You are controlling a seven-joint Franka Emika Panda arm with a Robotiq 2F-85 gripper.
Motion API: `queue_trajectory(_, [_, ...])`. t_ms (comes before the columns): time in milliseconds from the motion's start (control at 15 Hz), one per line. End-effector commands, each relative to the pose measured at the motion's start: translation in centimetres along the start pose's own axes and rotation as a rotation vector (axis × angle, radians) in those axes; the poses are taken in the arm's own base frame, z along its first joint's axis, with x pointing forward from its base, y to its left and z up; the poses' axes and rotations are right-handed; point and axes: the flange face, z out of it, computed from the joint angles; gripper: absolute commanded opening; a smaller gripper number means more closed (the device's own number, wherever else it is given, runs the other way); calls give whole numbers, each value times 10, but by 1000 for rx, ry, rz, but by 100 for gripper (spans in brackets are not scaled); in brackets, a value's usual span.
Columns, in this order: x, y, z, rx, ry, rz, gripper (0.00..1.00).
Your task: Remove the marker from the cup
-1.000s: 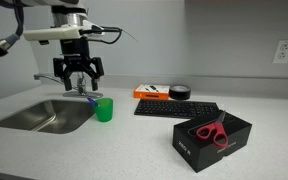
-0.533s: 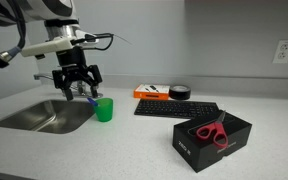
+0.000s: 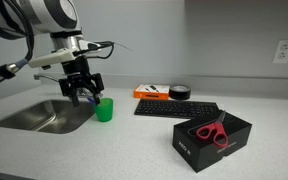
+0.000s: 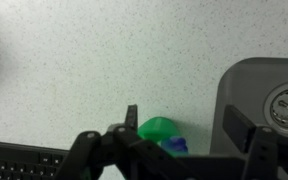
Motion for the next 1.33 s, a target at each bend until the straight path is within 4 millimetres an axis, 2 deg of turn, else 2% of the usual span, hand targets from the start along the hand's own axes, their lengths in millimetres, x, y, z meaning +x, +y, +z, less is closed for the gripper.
queue_trajectory(0, [12, -1, 3, 0, 27, 35, 58])
queue_trajectory(400, [21, 8, -1, 10, 37, 58, 10])
queue_trajectory(533, [22, 15, -6, 14, 38, 70, 0])
queue_trajectory(800, [18, 31, -26, 43, 55, 74, 4])
queue_trajectory(1133, [-11, 65, -74, 140, 157, 31, 4])
queue_trajectory(1267, [-22, 82, -87, 170, 204, 19, 4])
